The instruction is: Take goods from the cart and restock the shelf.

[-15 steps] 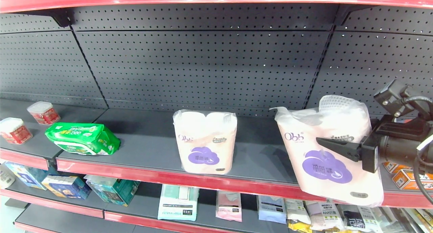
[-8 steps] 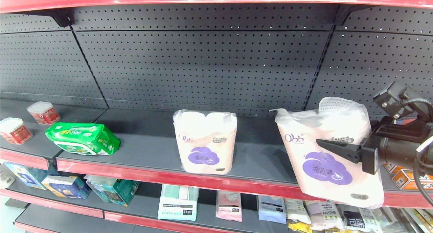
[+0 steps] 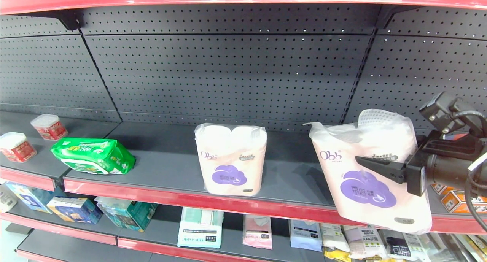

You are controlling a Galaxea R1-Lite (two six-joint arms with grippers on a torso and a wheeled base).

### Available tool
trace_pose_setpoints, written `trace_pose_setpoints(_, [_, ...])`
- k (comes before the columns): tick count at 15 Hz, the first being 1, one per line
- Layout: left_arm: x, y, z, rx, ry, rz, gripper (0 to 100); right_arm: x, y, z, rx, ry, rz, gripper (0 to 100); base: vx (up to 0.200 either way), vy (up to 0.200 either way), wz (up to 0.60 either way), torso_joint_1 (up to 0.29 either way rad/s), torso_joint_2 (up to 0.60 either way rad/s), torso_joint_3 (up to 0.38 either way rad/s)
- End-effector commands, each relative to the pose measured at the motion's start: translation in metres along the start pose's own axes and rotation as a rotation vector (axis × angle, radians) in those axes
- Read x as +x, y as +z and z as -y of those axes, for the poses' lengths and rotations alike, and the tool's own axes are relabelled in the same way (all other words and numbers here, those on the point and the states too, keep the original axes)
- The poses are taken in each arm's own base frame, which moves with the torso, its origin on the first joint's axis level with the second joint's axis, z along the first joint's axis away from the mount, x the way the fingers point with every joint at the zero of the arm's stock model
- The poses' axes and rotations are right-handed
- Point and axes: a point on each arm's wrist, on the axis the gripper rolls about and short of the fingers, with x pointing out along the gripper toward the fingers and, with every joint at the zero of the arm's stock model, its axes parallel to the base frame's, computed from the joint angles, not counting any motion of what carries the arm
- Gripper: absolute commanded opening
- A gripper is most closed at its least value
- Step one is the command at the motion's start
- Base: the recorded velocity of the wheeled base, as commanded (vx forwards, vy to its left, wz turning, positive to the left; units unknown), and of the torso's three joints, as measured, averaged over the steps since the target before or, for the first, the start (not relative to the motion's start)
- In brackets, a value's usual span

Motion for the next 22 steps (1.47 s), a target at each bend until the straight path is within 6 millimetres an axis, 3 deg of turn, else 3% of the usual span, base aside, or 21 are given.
trace_pose_setpoints(1, [-0.002, 0.0, 0.0, -0.013, -0.002, 0.021, 100, 0.0, 0.0, 0.0, -0.001, -0.001, 0.0, 0, 0.0, 0.0, 0.0, 0.0, 0.0, 0.0])
trace_pose_setpoints(4, [-0.002, -0.003, -0.002, 0.001, 0.071, 0.002, 100, 0.0, 0.0, 0.0, -0.002, -0.001, -0.001, 0, 0.0, 0.0, 0.0, 0.0, 0.0, 0.0])
trace_pose_setpoints(14, [-0.002, -0.006, -0.002, -0.007, 0.062, -0.026, 100, 0.003, -0.001, 0.0, 0.002, 0.004, -0.008, 0, 0.0, 0.0, 0.0, 0.0, 0.0, 0.0])
trace_pose_setpoints(18, [-0.002, -0.006, -0.002, -0.007, 0.062, -0.026, 100, 0.019, 0.014, 0.004, 0.002, 0.018, 0.015, 0, 0.0, 0.0, 0.0, 0.0, 0.0, 0.0])
trace_pose_setpoints(19, [-0.002, -0.006, -0.002, -0.007, 0.062, -0.026, 100, 0.034, 0.025, 0.005, 0.002, 0.038, 0.029, 0, 0.0, 0.0, 0.0, 0.0, 0.0, 0.0])
trace_pose_setpoints(22, [-0.002, -0.006, -0.002, -0.007, 0.062, -0.026, 100, 0.059, 0.029, 0.01, -0.004, 0.033, 0.061, 0, 0.0, 0.0, 0.0, 0.0, 0.0, 0.0])
